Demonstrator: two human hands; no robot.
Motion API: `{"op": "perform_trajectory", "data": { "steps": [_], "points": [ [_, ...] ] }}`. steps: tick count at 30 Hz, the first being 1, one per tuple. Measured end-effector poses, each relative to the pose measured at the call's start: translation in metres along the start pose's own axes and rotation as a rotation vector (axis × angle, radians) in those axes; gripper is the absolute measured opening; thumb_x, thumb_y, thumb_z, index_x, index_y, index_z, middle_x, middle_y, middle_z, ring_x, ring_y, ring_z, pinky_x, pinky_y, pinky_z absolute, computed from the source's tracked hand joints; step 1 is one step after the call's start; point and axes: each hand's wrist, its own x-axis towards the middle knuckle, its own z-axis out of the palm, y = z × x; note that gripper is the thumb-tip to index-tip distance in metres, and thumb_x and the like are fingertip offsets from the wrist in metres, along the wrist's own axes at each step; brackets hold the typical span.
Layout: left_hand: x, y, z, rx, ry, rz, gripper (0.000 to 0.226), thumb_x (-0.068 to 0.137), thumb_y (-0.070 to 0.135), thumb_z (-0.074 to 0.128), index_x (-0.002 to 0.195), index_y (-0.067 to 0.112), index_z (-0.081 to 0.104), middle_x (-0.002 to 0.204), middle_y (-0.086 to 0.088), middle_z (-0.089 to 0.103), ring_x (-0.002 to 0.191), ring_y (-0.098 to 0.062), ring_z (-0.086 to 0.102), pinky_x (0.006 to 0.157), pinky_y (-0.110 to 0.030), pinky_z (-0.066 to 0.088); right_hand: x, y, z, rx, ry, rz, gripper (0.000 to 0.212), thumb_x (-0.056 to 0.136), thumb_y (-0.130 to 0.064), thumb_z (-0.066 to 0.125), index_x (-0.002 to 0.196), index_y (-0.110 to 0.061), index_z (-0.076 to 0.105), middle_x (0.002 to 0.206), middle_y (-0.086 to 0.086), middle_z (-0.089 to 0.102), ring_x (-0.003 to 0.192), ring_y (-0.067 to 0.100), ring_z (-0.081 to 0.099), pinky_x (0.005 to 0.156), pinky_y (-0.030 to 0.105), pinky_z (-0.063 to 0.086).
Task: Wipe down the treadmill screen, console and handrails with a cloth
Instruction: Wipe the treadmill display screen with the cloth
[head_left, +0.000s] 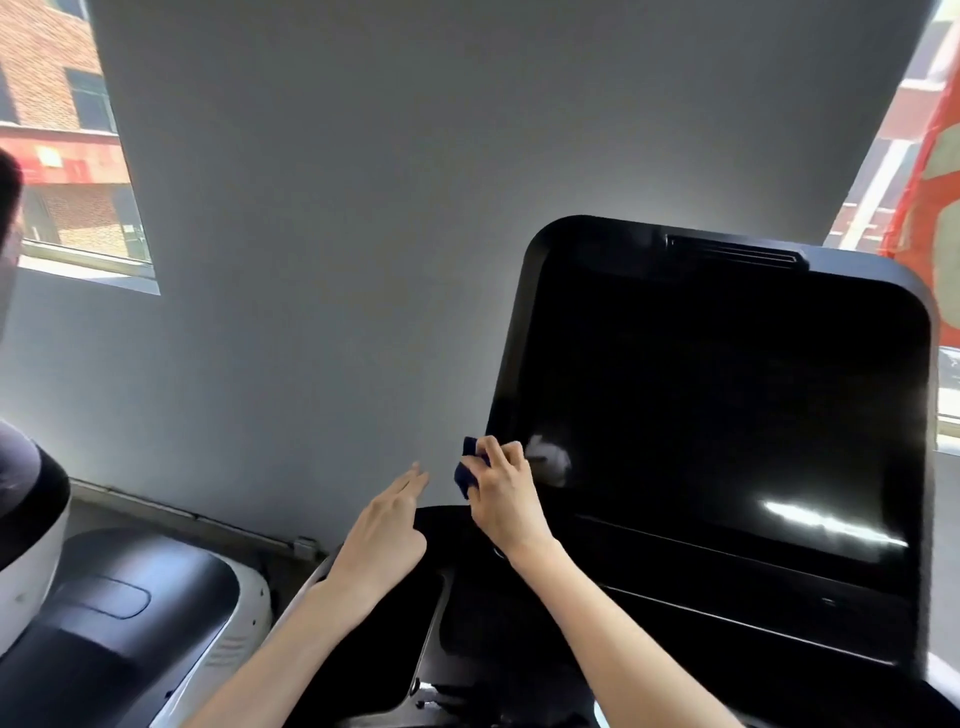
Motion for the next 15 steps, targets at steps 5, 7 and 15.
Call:
{"op": "perform_trajectory", "data": {
  "steps": [5, 7, 15],
  "points": [
    [-0.001, -0.006, 0.002, 0.031, -0.028, 0.005, 0.076, 0.078, -0.012, 0.039, 0.148, 0.014, 0.028, 0.157, 0.002, 0.02, 0.144, -0.012, 0.02, 0.118, -0.022, 0.016, -0.087, -0.02, 0.026, -0.022, -0.103, -0.115, 0.04, 0.061, -0.014, 0.072, 0.099, -0.022, 0.066, 0.114, -0.006, 0.048, 0.093, 0.016, 0.042, 0.073, 0.029, 0.052],
    [-0.003, -0.008, 0.003, 0.039, -0.046, 0.004, 0.076, 0.078, -0.012, 0.039, 0.148, 0.014, 0.028, 0.157, 0.002, 0.02, 0.144, -0.013, 0.02, 0.117, -0.022, 0.016, -0.106, -0.015, 0.025, -0.092, -0.099, -0.187, 0.046, 0.063, -0.014, 0.07, 0.108, -0.024, 0.065, 0.117, -0.004, 0.05, 0.094, 0.017, 0.043, 0.075, 0.027, 0.052],
    [-0.009, -0.004, 0.011, 0.028, -0.095, 0.011, 0.08, 0.074, -0.016, 0.035, 0.148, 0.012, 0.028, 0.157, 0.002, 0.021, 0.145, -0.013, 0.02, 0.118, -0.023, 0.014, -0.065, 0.016, -0.011, -0.078, 0.135, 0.119, 0.066, 0.068, 0.005, 0.073, 0.129, -0.011, 0.055, 0.107, 0.005, 0.04, 0.077, 0.021, 0.045, 0.071, 0.032, 0.053]
  ]
}}
